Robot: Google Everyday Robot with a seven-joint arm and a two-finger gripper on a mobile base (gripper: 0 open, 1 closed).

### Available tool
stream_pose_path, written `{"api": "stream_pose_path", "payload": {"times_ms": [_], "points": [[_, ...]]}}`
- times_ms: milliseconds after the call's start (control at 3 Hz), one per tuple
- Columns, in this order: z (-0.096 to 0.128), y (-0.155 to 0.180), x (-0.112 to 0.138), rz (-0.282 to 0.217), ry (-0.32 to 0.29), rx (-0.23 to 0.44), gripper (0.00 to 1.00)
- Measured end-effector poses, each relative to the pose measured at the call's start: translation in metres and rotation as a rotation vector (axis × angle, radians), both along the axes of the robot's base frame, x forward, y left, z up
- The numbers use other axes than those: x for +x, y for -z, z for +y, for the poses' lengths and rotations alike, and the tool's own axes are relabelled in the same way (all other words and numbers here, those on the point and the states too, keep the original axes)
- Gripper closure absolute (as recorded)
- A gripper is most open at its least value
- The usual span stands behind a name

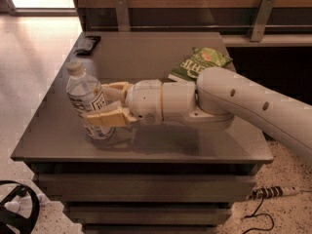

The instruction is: Move blue plastic bottle near rxbar chocolate

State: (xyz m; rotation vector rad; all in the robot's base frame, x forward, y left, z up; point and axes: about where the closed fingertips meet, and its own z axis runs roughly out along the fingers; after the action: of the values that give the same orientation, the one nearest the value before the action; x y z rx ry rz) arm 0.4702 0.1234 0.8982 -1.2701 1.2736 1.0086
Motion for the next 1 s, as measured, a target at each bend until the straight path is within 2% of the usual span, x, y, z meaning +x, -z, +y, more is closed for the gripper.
{"api": "stream_pose_path", "payload": {"times_ms": [333,667,1000], "points": [[0.002,-0.004,0.005,-0.001,-0.007,0.001,1.00],[0.001,-0.021,0.026,-0.003,-0.008,-0.010,1.00],[0.002,-0.043,0.061,-0.010,0.009,-0.042,1.00]]}}
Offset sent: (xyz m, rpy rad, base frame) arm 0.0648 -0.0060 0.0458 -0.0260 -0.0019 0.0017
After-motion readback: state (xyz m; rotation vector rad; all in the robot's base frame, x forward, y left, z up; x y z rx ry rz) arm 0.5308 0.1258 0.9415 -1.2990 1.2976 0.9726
